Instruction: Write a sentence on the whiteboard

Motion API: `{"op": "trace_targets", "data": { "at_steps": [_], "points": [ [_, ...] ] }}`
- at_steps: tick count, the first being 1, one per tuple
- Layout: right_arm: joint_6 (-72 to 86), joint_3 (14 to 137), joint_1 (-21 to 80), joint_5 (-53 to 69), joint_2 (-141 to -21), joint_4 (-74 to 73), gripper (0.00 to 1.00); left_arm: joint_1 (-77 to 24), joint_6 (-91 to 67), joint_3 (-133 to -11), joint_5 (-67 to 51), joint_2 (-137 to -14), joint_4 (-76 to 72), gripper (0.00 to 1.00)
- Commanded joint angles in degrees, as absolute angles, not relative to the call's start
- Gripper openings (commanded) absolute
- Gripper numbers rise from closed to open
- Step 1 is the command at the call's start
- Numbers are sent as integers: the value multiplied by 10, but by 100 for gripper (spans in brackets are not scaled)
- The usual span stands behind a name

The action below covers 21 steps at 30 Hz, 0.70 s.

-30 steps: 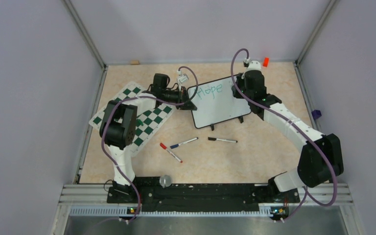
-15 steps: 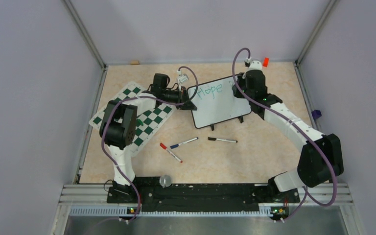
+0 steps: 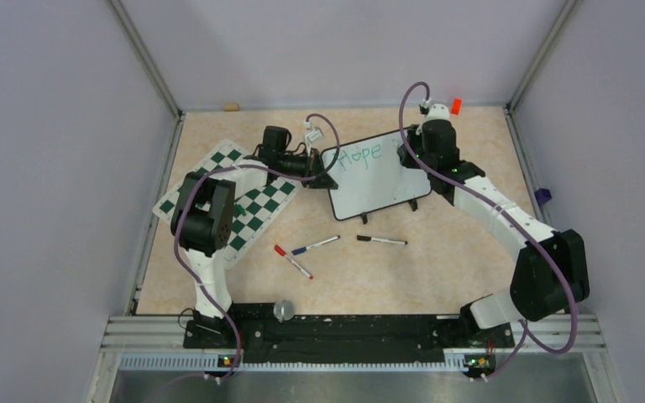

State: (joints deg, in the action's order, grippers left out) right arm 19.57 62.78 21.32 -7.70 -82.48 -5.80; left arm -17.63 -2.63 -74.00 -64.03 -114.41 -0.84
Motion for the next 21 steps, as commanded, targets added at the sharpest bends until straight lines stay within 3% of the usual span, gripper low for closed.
{"op": "trace_targets", "data": {
  "at_steps": [1, 21],
  "points": [
    [186, 638, 208, -53, -815, -53, 0, -202, 26, -725, -622, -1158, 47, 0],
    [195, 595, 208, -59, -742, -44, 0, -202, 28, -725, -623, -1158, 47, 0]
  ]
}}
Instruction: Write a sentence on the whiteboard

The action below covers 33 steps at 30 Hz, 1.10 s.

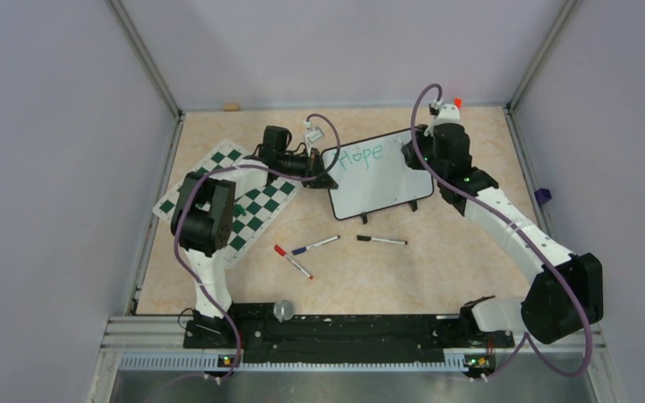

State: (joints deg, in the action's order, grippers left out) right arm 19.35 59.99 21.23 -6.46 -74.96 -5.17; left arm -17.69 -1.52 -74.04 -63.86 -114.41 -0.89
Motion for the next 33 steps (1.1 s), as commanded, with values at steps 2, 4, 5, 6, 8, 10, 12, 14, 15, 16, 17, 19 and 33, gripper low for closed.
{"op": "trace_targets", "data": {
  "at_steps": [2, 4, 5, 6, 8, 10, 12, 14, 15, 16, 17, 19, 33],
  "points": [
    [195, 590, 209, -57, -742, -45, 0, -202, 28, -725, -623, -1158, 47, 0],
    [194, 584, 208, -58, -742, -45, 0, -202, 28, -725, -623, -1158, 47, 0],
    [193, 582, 209, -60, -742, -46, 0, -203, 28, -725, -623, -1158, 47, 0],
    [193, 580, 209, -61, -741, -46, 0, -202, 27, -725, -623, -1159, 47, 0],
    [191, 576, 208, -65, -742, -46, 0, -203, 28, -726, -623, -1158, 48, 0],
    [189, 574, 208, -68, -742, -46, 0, -203, 28, -726, -623, -1158, 48, 0],
    [189, 574, 207, -70, -746, -46, 0, -203, 27, -726, -623, -1158, 48, 0],
    [189, 575, 206, -66, -753, -46, 0, -202, 27, -726, -623, -1159, 48, 0],
    [190, 576, 205, -64, -755, -45, 0, -202, 27, -725, -623, -1159, 48, 0],
    [190, 577, 204, -63, -757, -43, 0, -202, 28, -726, -623, -1159, 48, 0],
    [190, 579, 203, -61, -760, -43, 0, -203, 28, -726, -623, -1158, 48, 0],
    [191, 584, 201, -60, -763, -43, 0, -202, 28, -725, -622, -1158, 49, 0],
    [191, 616, 198, -52, -787, -40, 0, -203, 29, -725, -621, -1157, 49, 0]
  ]
}}
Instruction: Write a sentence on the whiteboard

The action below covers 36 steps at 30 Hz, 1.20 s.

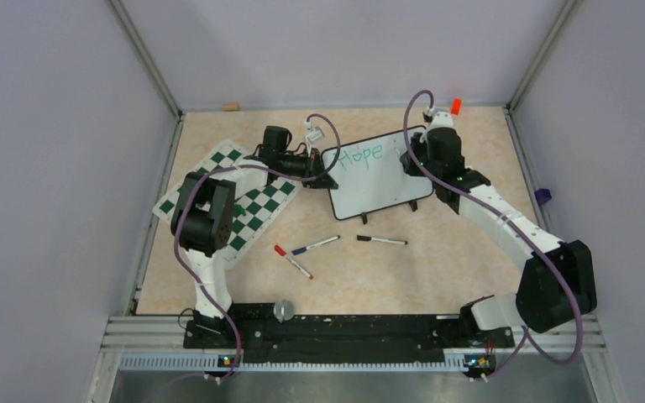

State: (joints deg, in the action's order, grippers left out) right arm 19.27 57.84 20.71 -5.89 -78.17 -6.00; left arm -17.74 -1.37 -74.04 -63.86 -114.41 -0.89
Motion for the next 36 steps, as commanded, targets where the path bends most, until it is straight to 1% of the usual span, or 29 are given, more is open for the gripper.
{"op": "trace_targets", "data": {
  "at_steps": [1, 8, 18, 36],
  "points": [
    [190, 617, 199, -52, -789, -40, 0, -204, 29, -725, -621, -1157, 49, 0],
    [191, 611, 198, -54, -792, -45, 0, -204, 30, -724, -621, -1156, 49, 0],
    [196, 563, 197, -50, -767, -45, 0, -203, 29, -725, -619, -1156, 49, 0],
    [188, 603, 197, -49, -738, -67, 0, -205, 31, -727, -618, -1158, 51, 0]
  ]
}}
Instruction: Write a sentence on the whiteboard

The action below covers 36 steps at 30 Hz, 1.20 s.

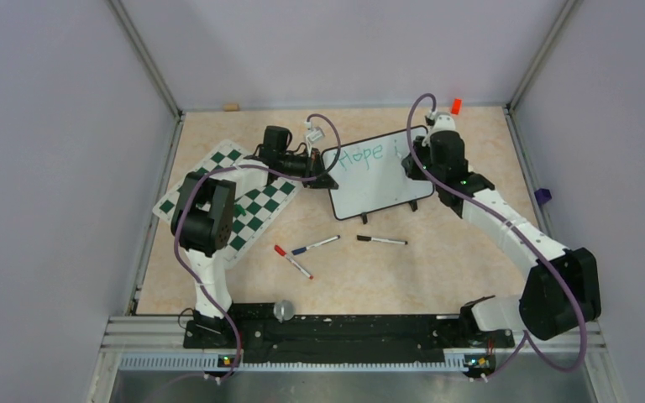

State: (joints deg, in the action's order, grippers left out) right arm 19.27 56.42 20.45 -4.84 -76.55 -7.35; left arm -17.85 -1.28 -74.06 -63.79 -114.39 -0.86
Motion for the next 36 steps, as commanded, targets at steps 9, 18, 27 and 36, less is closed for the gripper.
{"op": "trace_targets", "data": {
  "at_steps": [9, 18, 27, 36],
  "points": [
    [188, 621, 188, -51, -745, -65, 0, -205, 32, -728, -619, -1158, 54, 0],
    [189, 630, 184, -55, -775, -54, 0, -206, 33, -728, -618, -1159, 54, 0],
    [193, 628, 183, -45, -788, -49, 0, -205, 33, -729, -618, -1158, 55, 0],
    [201, 612, 183, -60, -787, -53, 0, -206, 34, -729, -618, -1159, 56, 0]
  ]
}}
